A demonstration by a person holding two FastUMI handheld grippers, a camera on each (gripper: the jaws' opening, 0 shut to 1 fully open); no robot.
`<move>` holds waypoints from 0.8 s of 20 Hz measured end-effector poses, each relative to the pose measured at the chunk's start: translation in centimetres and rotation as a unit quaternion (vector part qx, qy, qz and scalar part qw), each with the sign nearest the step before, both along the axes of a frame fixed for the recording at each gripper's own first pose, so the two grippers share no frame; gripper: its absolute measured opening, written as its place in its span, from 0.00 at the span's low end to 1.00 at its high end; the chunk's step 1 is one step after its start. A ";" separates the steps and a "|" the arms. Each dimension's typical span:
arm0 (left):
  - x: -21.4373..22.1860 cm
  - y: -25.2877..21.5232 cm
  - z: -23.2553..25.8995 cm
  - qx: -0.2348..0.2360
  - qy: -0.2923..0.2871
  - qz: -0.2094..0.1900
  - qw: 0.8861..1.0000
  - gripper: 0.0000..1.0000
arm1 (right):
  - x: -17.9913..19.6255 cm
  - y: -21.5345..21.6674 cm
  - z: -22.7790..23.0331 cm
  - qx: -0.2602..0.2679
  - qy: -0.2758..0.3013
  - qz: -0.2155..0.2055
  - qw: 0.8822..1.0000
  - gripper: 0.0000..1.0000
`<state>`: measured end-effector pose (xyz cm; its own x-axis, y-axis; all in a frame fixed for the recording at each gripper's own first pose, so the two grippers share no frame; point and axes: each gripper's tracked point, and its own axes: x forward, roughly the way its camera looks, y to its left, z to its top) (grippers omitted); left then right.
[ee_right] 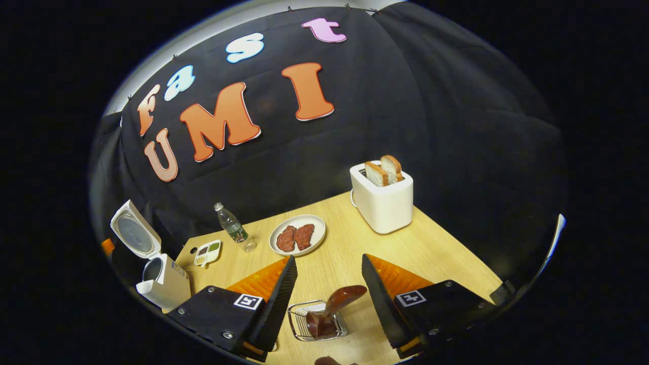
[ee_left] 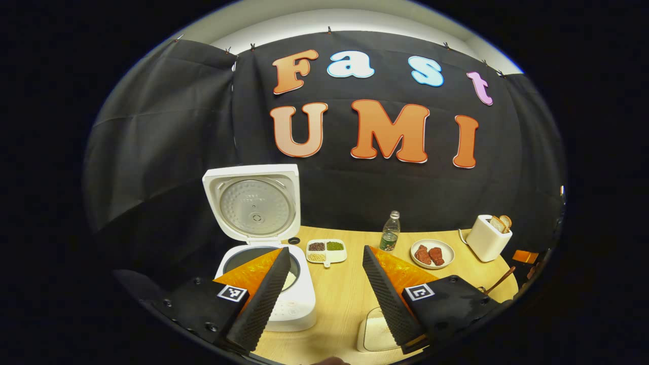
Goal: Close the left gripper, press the button to open the rice cooker; take a wooden spoon from the chopstick holder with the right hand, scoop a spoonful of rice and pour it into the rice cooker, then put the wooden spoon back into the chopstick holder.
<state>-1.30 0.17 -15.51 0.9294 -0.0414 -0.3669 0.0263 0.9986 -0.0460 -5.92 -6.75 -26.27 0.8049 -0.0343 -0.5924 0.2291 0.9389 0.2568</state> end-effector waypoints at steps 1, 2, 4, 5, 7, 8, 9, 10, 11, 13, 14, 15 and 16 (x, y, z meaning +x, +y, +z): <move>0.5 0.9 0.3 -0.001 -0.003 0.007 1.000 0.97 | 0.4 0.3 1.2 -0.008 -0.012 0.005 1.000 0.81; 1.1 1.9 0.7 -0.002 -0.004 0.012 1.000 0.97 | 0.8 0.7 2.5 -0.017 -0.022 0.010 1.000 0.81; 2.6 4.1 1.6 -0.006 -0.009 0.026 1.000 0.98 | 1.7 1.6 5.3 -0.034 -0.050 0.025 0.998 0.81; 3.5 5.4 2.2 -0.008 -0.014 0.035 0.999 0.97 | 2.1 2.1 6.6 -0.043 -0.064 0.032 0.996 0.81; 5.4 7.6 3.4 -0.007 -0.030 0.046 0.998 0.97 | 2.7 3.2 9.0 -0.061 -0.087 0.047 0.993 0.80; 6.4 8.8 3.7 -0.003 -0.036 0.051 0.998 0.97 | 2.8 3.8 10.2 -0.069 -0.097 0.054 0.991 0.80; 7.5 10.1 3.8 0.003 -0.036 0.057 0.998 0.98 | 2.8 4.2 11.0 -0.075 -0.105 0.057 0.990 0.81; 8.4 11.2 4.0 0.005 -0.038 0.064 0.997 0.96 | 2.6 4.4 11.7 -0.081 -0.111 0.059 0.989 0.81; 9.6 12.2 4.3 0.002 -0.038 0.068 0.997 0.96 | 2.4 4.6 12.4 -0.087 -0.117 0.059 0.988 0.81; 12.1 13.7 4.9 -0.005 -0.045 0.074 0.996 0.95 | 1.6 4.5 14.0 -0.098 -0.120 0.054 0.986 0.81; 13.4 14.1 4.9 0.001 -0.050 0.075 0.996 0.95 | 1.1 4.5 14.1 -0.102 -0.121 0.051 0.986 0.81; 14.6 14.7 4.6 0.013 -0.050 0.077 0.996 0.96 | 0.5 4.5 14.2 -0.107 -0.120 0.048 0.986 0.81; 15.8 15.1 4.8 0.021 -0.056 0.078 0.995 0.95 | -0.1 4.2 14.2 -0.114 -0.116 0.042 0.986 0.81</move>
<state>14.52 15.26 -10.74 0.9585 0.1204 -0.2584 -0.1271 0.9918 -0.0095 -6.01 -2.59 -12.09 0.9232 -0.0732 -0.3773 0.1083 0.9915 0.0726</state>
